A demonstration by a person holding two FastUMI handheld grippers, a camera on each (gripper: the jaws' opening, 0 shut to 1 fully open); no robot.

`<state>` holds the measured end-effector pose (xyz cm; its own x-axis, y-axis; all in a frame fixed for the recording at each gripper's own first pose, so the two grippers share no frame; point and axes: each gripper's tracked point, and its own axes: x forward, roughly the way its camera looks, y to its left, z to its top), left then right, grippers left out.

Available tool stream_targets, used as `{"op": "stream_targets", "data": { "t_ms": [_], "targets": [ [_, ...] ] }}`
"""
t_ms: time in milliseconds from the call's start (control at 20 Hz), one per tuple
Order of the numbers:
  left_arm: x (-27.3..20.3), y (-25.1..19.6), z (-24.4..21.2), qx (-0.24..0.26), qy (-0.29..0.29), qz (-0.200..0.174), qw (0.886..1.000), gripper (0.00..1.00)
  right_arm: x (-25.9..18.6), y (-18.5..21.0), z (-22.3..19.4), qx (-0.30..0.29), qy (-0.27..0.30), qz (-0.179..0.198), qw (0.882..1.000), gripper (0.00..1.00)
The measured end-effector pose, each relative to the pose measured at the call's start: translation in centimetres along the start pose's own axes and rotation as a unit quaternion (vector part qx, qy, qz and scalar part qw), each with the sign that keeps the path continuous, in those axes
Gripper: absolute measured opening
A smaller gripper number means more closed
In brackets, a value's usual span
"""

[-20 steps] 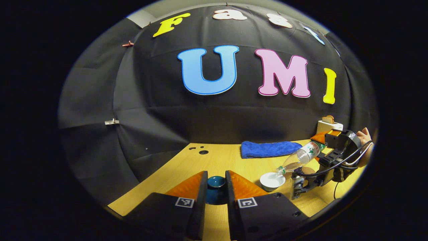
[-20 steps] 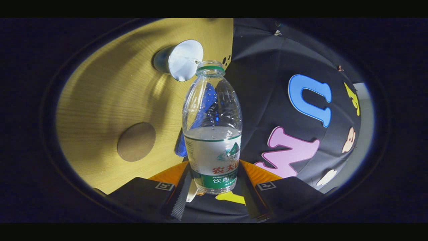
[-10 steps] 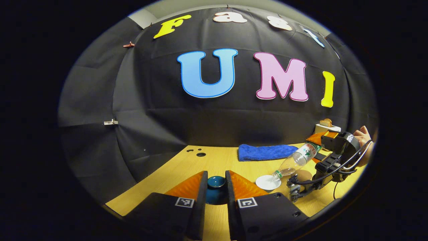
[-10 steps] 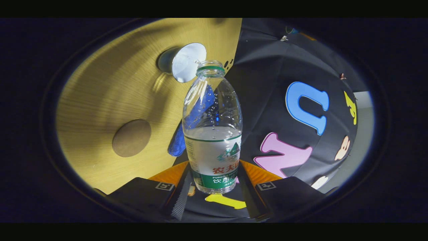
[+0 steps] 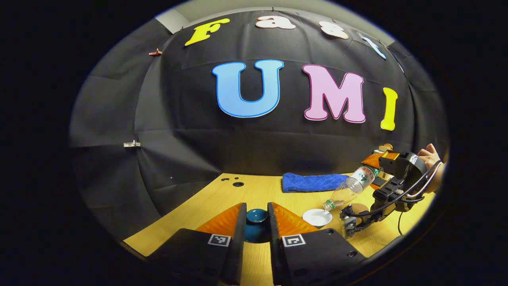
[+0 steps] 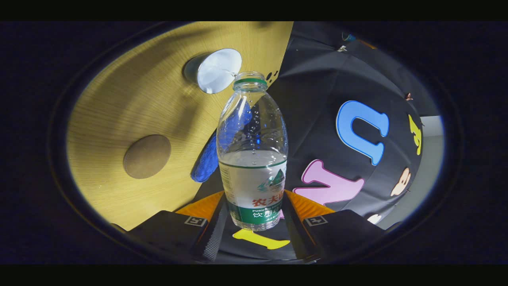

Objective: Open the teacup lid with one hand, grasp the water bottle and pour water into the teacup with the other hand; after pouring, place the water bottle on the coaster and then close the teacup lid.

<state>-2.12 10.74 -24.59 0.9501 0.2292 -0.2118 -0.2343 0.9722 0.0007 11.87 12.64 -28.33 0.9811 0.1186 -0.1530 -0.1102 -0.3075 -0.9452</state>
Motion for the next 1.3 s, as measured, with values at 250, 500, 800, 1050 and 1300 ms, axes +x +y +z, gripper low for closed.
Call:
{"op": "stream_targets", "data": {
  "t_ms": [250,500,800,1050,1300],
  "targets": [
    [-0.1,0.0,-0.1,-0.006,-0.001,0.0,1.0,0.33,0.1,-0.4,-0.5,-0.01,0.0,-0.001,1.0,0.74],
    [0.3,-0.1,0.0,-0.007,-0.001,0.0,1.0,0.33,0.2,-0.3,-0.7,-0.007,0.0,0.002,1.0,0.74],
    [0.9,-0.1,0.1,-0.001,0.002,0.003,1.0,0.33,0.1,1.4,-0.8,0.075,0.003,0.019,0.997,0.74],
    [1.9,-0.7,-0.1,-0.003,0.006,0.006,1.0,0.33,-0.4,3.5,0.5,0.208,-0.011,0.04,0.977,0.74],
    [3.0,-1.5,0.5,0.004,0.007,0.008,1.0,0.33,-0.6,4.7,1.8,0.395,-0.03,0.064,0.916,0.75]
  ]
}}
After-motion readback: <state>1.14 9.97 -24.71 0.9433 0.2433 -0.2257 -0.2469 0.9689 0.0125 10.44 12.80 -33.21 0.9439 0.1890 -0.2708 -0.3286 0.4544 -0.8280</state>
